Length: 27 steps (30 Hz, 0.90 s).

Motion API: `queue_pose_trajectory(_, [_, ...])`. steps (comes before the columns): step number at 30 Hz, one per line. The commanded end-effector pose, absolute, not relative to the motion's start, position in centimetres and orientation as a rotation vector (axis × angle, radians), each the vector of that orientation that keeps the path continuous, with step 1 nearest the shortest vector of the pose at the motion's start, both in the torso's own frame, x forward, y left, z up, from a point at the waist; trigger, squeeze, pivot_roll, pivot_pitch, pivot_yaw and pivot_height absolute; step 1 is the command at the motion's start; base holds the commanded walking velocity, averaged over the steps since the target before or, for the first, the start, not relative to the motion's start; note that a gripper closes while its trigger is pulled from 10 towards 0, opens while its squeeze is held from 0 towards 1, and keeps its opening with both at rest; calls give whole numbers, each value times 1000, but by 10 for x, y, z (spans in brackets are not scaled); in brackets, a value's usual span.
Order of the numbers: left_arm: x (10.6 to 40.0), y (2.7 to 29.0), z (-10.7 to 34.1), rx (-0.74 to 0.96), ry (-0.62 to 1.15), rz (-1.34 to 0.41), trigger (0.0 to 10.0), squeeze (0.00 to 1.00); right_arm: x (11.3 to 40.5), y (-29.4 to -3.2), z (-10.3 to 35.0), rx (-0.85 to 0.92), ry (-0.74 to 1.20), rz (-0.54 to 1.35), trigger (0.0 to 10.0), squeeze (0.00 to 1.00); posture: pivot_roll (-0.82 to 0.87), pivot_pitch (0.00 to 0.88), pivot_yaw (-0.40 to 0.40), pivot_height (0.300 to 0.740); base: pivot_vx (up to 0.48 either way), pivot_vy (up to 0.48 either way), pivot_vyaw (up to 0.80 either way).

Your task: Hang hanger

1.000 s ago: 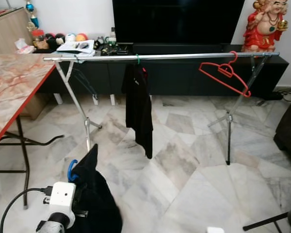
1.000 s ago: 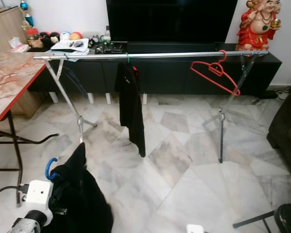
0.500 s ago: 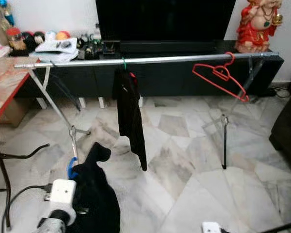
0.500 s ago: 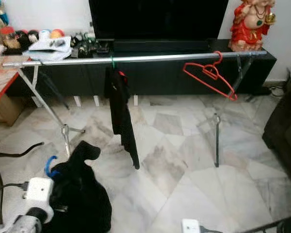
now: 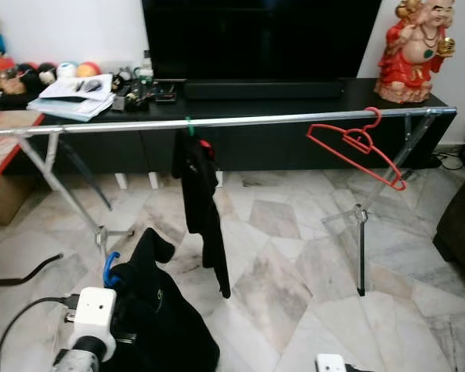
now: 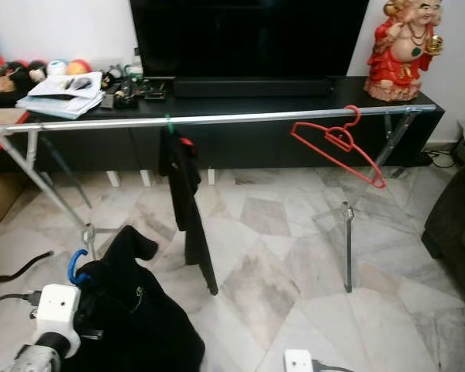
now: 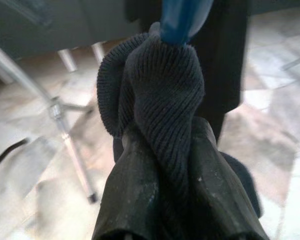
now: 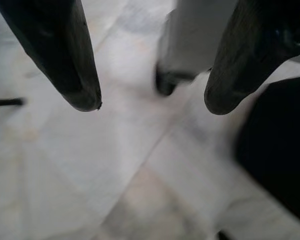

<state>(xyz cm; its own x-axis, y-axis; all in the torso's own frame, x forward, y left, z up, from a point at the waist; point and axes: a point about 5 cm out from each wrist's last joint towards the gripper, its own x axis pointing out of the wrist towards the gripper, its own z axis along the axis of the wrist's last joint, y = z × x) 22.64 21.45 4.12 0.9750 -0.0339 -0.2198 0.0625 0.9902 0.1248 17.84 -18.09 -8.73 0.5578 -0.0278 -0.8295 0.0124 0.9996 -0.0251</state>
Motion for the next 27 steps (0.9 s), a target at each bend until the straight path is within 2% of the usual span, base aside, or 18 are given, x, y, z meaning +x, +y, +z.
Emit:
queue_pose_trajectory(1, [226, 217, 47, 145, 189, -53, 10000, 0, 176, -175, -89, 1, 987, -18, 10000, 0, -35, 87, -7, 740, 0, 0, 0])
queue_pose_trajectory(8, [224, 216, 45, 172, 199, -50, 10000, 0, 176, -176, -89, -1, 987, -23, 10000, 0, -39, 96, -11, 740, 0, 0, 0])
queue_pose_trajectory(27, [224, 216, 45, 173, 196, -55, 10000, 0, 177, -177, -89, -10, 989, -26, 10000, 0, -35, 100, -9, 740, 0, -458, 0])
